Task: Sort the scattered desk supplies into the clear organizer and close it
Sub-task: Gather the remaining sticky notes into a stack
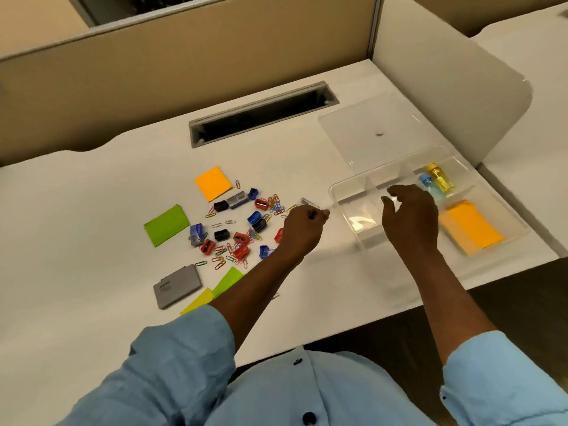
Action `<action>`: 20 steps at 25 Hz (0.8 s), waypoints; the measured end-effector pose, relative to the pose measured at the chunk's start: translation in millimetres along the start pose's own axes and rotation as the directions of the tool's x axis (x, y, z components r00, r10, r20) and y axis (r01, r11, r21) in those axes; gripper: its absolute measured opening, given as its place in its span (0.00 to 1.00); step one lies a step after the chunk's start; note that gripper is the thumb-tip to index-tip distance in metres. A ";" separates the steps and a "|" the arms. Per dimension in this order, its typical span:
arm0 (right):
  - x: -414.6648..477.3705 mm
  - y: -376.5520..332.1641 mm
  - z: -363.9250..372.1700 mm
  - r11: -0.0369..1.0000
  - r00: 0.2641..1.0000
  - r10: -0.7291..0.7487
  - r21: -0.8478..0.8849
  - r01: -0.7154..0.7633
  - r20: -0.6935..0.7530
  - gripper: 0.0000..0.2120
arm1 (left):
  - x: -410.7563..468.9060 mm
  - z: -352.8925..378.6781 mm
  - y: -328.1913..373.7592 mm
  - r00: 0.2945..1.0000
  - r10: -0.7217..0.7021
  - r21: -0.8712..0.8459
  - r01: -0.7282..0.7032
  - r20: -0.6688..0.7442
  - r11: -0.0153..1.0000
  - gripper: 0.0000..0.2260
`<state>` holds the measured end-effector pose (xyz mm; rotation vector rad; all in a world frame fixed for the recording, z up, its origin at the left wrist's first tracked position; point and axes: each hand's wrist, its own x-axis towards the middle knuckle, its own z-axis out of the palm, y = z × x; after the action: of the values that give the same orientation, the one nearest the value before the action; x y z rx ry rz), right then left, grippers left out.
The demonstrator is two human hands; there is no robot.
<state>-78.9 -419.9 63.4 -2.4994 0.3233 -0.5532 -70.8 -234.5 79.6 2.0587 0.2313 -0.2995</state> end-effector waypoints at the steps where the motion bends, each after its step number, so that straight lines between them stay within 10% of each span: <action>1: -7.3 -15.1 6.0 0.998 0.998 -0.044 0.046 0.042 0.033 0.11 | 0.1 -7.8 -6.4 1.000 -0.007 0.026 0.007 0.002 1.000 0.13; 5: -44.5 -76.9 40.3 0.963 0.935 -0.181 0.247 0.106 0.304 0.09 | -0.8 -57.2 -46.1 0.995 -0.099 0.080 0.100 -0.017 0.992 0.06; 10: -87.3 -133.7 90.5 0.978 0.682 -0.204 0.171 0.116 0.703 0.17 | -16.5 -129.6 -117.9 0.970 -0.177 0.318 0.223 -0.167 0.922 0.09; 20: -147.1 -181.2 142.7 0.886 0.535 -0.058 -0.203 0.417 0.843 0.44 | -43.8 -174.1 -187.2 0.964 -0.251 0.539 0.260 -0.091 0.802 0.17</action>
<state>-125.1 -155.5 10.5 -2.8684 -0.3419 0.7130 -146.1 6.3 19.4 2.6030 0.4822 -0.5702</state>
